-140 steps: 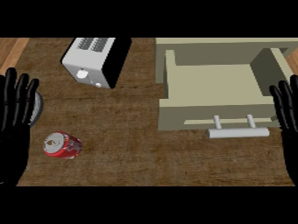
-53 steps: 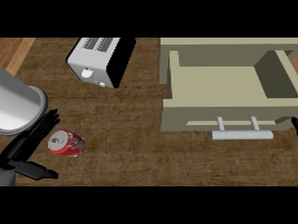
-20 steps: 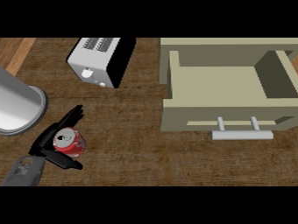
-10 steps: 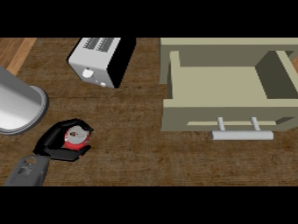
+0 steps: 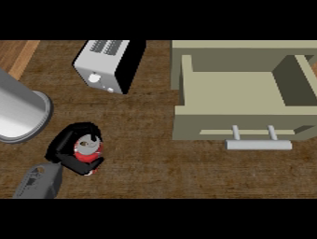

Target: Pick up the can, place it into the drawer and close the drawer

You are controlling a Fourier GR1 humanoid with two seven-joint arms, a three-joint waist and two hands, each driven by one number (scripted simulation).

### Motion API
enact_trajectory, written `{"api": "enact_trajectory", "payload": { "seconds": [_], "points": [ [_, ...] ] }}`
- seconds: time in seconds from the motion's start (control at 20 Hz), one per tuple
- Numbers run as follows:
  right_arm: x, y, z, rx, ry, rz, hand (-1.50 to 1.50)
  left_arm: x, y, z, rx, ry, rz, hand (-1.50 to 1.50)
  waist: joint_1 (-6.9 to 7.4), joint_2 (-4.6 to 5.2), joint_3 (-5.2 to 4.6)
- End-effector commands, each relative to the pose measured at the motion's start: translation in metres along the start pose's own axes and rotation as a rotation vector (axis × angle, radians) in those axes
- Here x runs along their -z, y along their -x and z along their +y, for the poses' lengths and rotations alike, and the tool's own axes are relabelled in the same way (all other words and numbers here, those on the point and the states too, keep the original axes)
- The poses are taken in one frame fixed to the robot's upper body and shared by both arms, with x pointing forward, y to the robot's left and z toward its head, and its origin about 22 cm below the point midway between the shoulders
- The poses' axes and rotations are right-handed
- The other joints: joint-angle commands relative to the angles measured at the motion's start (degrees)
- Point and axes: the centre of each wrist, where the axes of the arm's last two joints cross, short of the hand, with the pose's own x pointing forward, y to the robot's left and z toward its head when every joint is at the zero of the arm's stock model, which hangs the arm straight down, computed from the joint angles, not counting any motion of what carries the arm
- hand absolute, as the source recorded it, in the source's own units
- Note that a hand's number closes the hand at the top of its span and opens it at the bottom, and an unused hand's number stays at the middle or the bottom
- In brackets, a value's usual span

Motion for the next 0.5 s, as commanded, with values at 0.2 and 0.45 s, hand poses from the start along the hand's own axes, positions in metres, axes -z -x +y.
{"api": "enact_trajectory", "payload": {
  "seconds": [0.2, 0.45],
  "points": [
    [-0.007, -0.002, -0.015, 0.000, 0.012, -0.005, -1.50, 0.012, -0.016, 0.003, -0.024, -0.577, -0.084, 1.50, 0.00, -0.17, 0.06],
    [-0.003, -0.003, -0.002, 0.004, 0.018, -0.018, -1.50, 0.033, -0.064, -0.021, 0.021, -0.541, -0.101, 1.50, 0.07, -0.04, 0.00]
  ]
}}
